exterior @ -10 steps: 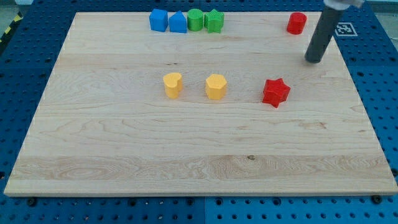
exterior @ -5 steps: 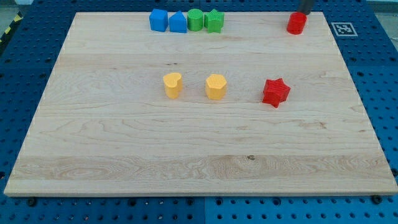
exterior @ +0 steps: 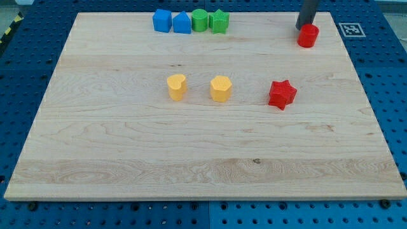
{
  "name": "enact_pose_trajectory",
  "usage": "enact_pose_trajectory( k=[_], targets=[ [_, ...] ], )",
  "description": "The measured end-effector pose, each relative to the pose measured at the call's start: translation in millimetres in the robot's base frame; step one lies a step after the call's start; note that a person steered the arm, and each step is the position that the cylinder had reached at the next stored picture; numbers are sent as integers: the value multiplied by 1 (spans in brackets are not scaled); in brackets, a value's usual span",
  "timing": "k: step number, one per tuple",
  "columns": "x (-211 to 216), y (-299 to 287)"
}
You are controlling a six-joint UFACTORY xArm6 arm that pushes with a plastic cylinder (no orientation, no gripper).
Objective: Move the red circle right to the red star
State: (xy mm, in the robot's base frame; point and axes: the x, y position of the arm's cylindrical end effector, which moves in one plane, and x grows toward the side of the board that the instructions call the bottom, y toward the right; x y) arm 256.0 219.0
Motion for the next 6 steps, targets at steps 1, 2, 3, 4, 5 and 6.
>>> enact_pose_trajectory(
  k=[1, 2, 3, 4, 5, 6],
  targets=[
    [19, 0],
    [36, 0],
    [51, 0],
    [63, 1],
    [75, 4],
    [89, 15]
  ],
)
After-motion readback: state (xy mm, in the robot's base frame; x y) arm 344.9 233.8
